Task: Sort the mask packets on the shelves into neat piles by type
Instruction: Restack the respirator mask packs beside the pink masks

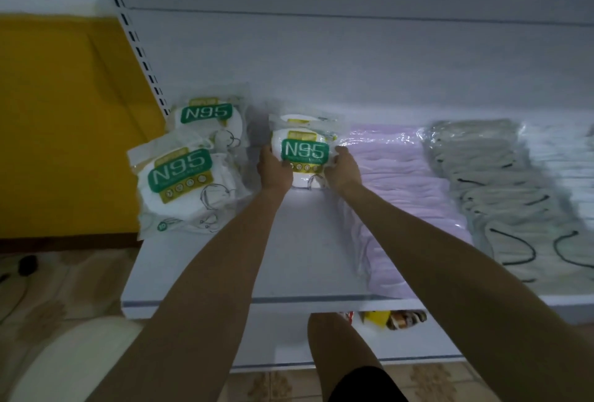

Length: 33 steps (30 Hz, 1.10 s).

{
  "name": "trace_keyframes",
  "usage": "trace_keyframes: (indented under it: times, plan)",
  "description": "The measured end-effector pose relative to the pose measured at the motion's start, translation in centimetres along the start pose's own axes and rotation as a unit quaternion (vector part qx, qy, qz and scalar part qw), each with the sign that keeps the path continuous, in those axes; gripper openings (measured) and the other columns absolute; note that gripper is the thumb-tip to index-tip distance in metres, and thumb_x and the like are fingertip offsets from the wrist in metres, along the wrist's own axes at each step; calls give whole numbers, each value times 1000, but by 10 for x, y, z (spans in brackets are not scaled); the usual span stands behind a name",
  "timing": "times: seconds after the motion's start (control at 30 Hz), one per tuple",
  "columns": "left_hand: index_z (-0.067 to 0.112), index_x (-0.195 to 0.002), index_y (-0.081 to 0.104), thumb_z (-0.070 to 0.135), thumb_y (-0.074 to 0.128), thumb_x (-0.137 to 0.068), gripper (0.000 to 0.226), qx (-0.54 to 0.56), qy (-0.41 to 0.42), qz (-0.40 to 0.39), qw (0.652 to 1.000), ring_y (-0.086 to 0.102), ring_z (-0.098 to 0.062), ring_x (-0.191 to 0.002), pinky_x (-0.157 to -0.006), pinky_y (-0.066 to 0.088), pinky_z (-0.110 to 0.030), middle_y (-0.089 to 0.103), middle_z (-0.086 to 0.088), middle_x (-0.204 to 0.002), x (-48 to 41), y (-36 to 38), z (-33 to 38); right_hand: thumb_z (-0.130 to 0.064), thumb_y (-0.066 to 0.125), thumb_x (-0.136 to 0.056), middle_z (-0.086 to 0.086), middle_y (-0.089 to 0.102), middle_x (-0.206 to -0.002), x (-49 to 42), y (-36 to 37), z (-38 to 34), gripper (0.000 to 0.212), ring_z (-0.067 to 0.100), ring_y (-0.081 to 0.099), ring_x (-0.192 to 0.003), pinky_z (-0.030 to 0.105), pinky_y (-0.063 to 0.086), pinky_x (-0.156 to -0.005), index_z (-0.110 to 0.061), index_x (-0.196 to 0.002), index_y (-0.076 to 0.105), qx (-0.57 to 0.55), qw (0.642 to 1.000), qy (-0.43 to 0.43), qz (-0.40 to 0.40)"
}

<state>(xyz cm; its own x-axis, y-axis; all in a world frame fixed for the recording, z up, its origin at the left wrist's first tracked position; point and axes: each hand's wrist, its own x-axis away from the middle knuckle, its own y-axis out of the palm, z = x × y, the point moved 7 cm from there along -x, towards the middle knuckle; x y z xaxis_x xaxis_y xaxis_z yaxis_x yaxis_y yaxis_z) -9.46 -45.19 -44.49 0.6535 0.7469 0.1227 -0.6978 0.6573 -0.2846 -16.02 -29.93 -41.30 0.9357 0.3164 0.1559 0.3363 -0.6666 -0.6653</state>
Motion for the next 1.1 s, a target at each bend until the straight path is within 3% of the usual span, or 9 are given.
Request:
trace_keyframes:
  times: [0.23, 0.33, 0.47, 0.57, 0.67, 0.77, 0.87, 1.0, 1.1]
  plan:
    - [-7, -144, 2, 9, 45, -94, 68, -174, 59, -28, 983, 13, -34, -142, -116, 10, -35, 11, -24, -153, 54, -5, 26, -12, 54, -89, 19, 34, -139, 25, -15, -24, 58, 31, 36, -127, 34, 34, -100, -3, -141, 29, 8, 997, -72, 42]
    - [-13, -141, 2, 3, 40, -94, 63, -174, 124, -68, 975, 7, -37, -143, -115, 0, -31, 6, -28, -152, 98, -5, 27, -7, 48, -91, 21, 39, -136, 45, -22, -57, 49, 31, 39, -126, 27, 30, -100, -2, -139, 34, -11, 989, -138, 51]
    - [-10, -142, 13, 1, 34, -93, 55, -187, 235, -104, 948, 13, -34, -143, -112, 3, -21, 14, -26, -151, 160, -35, 35, -6, 52, -89, 20, 51, -129, 68, -5, -94, 41, 30, 52, -114, 34, 41, -97, 0, -129, 47, -52, 986, -153, -31]
    - [-10, -139, 28, 6, 34, -91, 51, -209, 329, -100, 915, 26, -35, -138, -111, 8, -15, 26, -27, -147, 179, -79, 57, -8, 53, -91, 9, 52, -115, 87, 9, -112, 38, 15, 49, -98, 12, 41, -64, -5, -129, 50, -85, 982, -134, -100]
    - [-7, -132, 43, 14, 36, -90, 47, -271, 371, -23, 888, 38, -41, -130, -110, 26, -32, 40, -27, -139, 173, -136, 68, -16, 55, -92, 7, 49, -120, 104, 27, -124, 46, 15, 47, -99, 8, 36, -59, -7, -135, 44, -126, 976, -77, -162]
    - [-4, -137, 37, 24, 43, -94, 52, -346, 238, 130, 898, 36, -44, -131, -105, 34, -48, 35, -29, -142, 141, -201, 52, -27, 54, -94, 5, 41, -136, 125, 55, -127, 60, 17, 45, -112, 12, 34, -62, -10, -144, 27, -143, 964, -29, -224]
    - [0, -144, 21, 27, 44, -98, 59, -193, -50, 42, 979, 27, -33, -137, -112, 26, -44, 26, -18, -148, 113, -226, 0, -25, 50, -95, 10, 40, -139, 144, 81, -121, 57, 14, 37, -101, 10, 29, -55, -6, -143, 26, -135, 962, 1, -238]
    - [-7, -134, 35, 12, 49, -96, 45, -68, -80, -55, 993, 42, -31, -125, -105, 34, -45, 46, -15, -131, 116, -218, -8, -16, 55, -91, 11, 45, -126, 157, 94, -99, 47, 24, 46, -111, 36, 43, -92, -4, -133, 38, -198, 939, 103, -260]
    - [2, -133, 42, 37, 63, -85, 63, -78, -94, -9, 992, 48, -29, -122, -102, 41, -42, 47, -11, -132, 106, -223, -23, -15, 59, -85, 9, 46, -118, 159, 97, -84, 47, 20, 43, -104, 34, 37, -87, -4, -129, 46, -241, 920, 150, -269]
